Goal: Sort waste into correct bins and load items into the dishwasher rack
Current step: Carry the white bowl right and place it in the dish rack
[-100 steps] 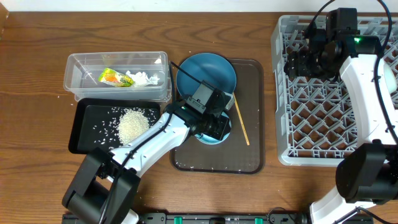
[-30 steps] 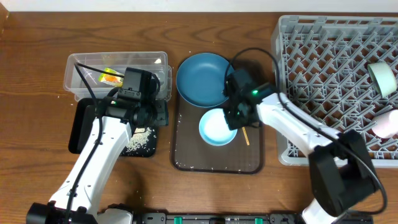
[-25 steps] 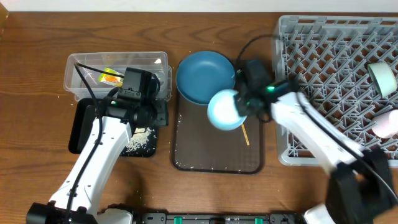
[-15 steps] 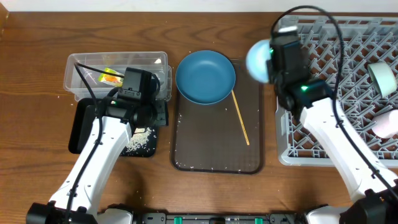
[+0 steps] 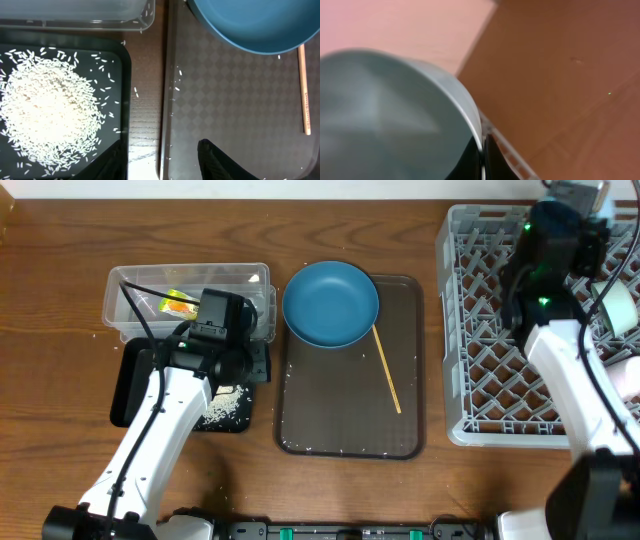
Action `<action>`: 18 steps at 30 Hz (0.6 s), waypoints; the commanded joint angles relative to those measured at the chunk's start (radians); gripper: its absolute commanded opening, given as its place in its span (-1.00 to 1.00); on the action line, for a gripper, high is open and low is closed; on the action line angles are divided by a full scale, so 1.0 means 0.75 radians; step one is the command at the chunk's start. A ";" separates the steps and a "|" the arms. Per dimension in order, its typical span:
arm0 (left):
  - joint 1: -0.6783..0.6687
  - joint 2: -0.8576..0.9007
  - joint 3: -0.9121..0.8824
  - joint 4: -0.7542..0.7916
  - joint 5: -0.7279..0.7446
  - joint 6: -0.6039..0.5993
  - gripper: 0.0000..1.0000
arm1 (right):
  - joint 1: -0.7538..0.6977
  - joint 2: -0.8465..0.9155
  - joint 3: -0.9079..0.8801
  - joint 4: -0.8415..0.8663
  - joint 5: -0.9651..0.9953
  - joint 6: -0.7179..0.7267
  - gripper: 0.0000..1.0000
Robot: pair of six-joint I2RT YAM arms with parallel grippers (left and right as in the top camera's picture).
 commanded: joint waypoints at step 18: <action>0.005 -0.010 0.021 0.000 -0.012 0.011 -0.03 | -0.051 0.540 0.012 0.282 0.282 -0.488 -0.99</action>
